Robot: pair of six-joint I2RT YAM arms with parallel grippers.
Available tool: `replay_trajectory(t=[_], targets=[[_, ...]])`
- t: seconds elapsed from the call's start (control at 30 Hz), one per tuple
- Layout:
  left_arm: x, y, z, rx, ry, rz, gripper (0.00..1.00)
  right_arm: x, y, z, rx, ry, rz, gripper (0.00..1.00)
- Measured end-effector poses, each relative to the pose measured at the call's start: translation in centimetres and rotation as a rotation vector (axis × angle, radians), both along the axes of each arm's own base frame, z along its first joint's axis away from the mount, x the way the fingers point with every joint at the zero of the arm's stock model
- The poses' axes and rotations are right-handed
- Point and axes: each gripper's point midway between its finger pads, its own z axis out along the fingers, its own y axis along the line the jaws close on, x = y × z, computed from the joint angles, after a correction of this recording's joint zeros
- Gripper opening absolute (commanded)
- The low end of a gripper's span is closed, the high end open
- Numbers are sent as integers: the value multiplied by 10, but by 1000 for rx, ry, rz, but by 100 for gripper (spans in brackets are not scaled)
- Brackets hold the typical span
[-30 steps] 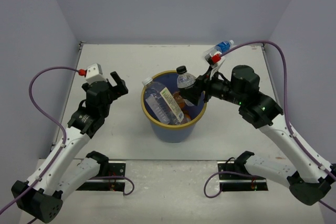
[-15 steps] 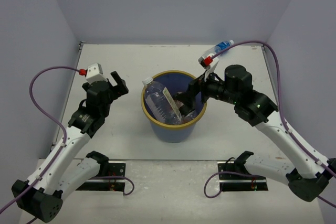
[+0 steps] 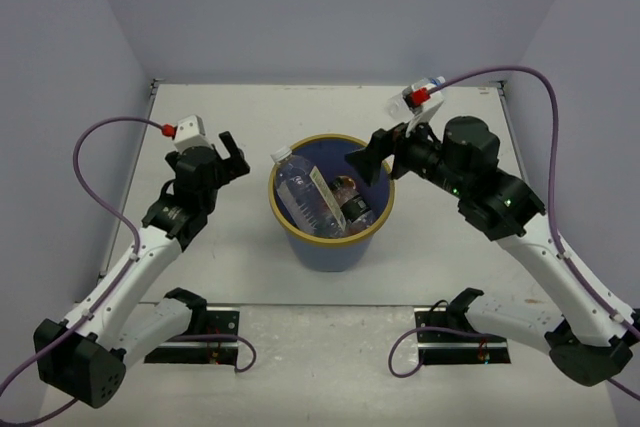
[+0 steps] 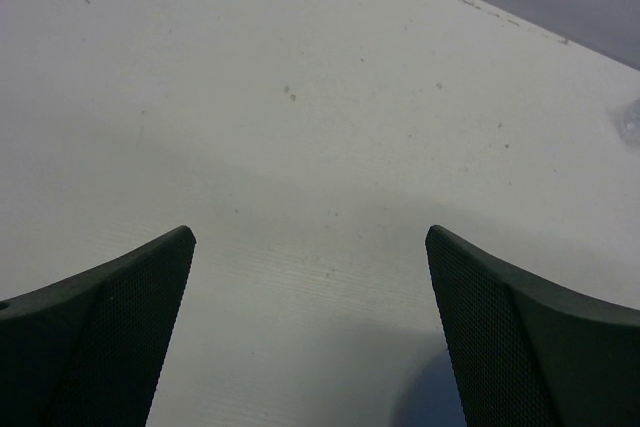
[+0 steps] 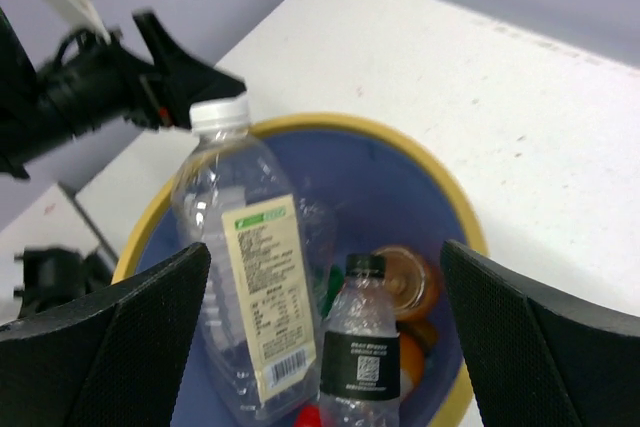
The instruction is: Put the plastic bottles in the bin
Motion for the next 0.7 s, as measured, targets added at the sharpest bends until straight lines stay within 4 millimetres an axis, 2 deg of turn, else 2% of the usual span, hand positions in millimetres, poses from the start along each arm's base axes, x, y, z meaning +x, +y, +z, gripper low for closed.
replay_trajectory(t=[0.1,0.17,0.23,0.33,0.5,0.7], targets=[[11,8,-13,-20,28,3,100,15,-21,20,49,-16,-101,99],[19,21,-23,-50,47,17,100,33,-47,29,87,-15,-204,99],[23,34,-32,-73,62,32,100,48,-70,33,110,-10,-296,99],[29,35,-39,-115,70,-5,100,66,-89,32,127,12,-375,99],[44,32,-42,-185,58,-78,100,102,-125,17,145,79,-506,99],[54,23,-56,-228,86,-142,100,142,-150,-13,158,191,-604,99]])
